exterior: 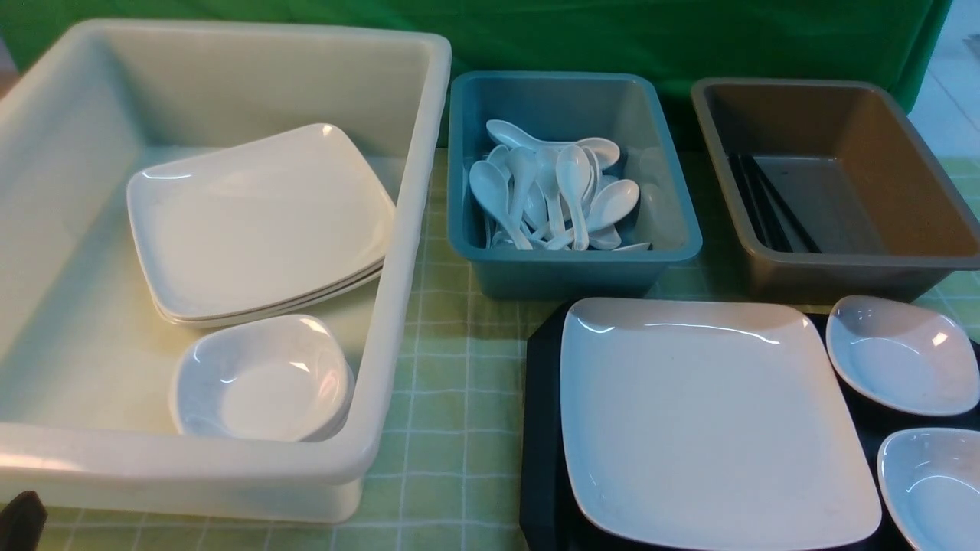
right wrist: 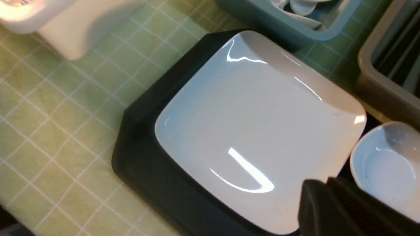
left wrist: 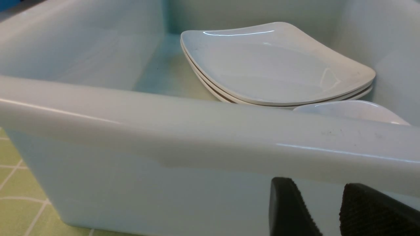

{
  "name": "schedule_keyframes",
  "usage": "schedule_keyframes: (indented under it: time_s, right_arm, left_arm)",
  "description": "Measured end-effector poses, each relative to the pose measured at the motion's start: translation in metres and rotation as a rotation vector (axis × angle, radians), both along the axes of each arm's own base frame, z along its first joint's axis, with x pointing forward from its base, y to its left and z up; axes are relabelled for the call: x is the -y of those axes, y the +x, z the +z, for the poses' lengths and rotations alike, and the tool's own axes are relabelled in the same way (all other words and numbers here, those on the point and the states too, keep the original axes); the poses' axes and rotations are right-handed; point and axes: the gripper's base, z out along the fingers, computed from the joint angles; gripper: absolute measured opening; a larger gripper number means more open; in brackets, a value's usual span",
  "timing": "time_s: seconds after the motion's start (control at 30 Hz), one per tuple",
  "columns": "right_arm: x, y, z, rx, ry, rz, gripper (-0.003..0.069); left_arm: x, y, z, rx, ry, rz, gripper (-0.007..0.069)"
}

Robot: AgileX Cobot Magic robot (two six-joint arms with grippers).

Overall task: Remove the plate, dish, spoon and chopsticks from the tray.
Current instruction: Use the right arm to grab a small plate from the dinner plate

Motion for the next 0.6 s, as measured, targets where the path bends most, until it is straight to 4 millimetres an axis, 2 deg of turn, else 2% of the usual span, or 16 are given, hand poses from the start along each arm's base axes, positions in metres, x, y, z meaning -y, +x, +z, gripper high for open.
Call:
schedule_keyframes:
  time_s: [0.2,0.27,0.3,0.43,0.6]
  right_arm:
    - [0.019,-0.053,-0.027,0.048,0.056,-0.035,0.0022]
    - [0.022,-0.059,-0.033,0.047,0.068,-0.044,0.0023]
    - [0.025,-0.068,-0.044,0.039,0.086,-0.061,0.0028]
    - [0.028,-0.075,-0.069,-0.029,0.118,-0.112,0.0043]
    - [0.028,-0.071,-0.1,-0.168,0.102,-0.185,0.0058]
  left_arm:
    - [0.0,0.0,0.0,0.0,0.0,0.0,0.0225]
    - [0.0,0.0,0.0,0.0,0.0,0.0,0.0225]
    - [0.0,0.0,0.0,0.0,0.0,0.0,0.0225]
    - [0.0,0.0,0.0,0.0,0.0,0.0,0.0225]
    - [0.0,0.0,0.0,0.0,0.0,0.0,0.0225]
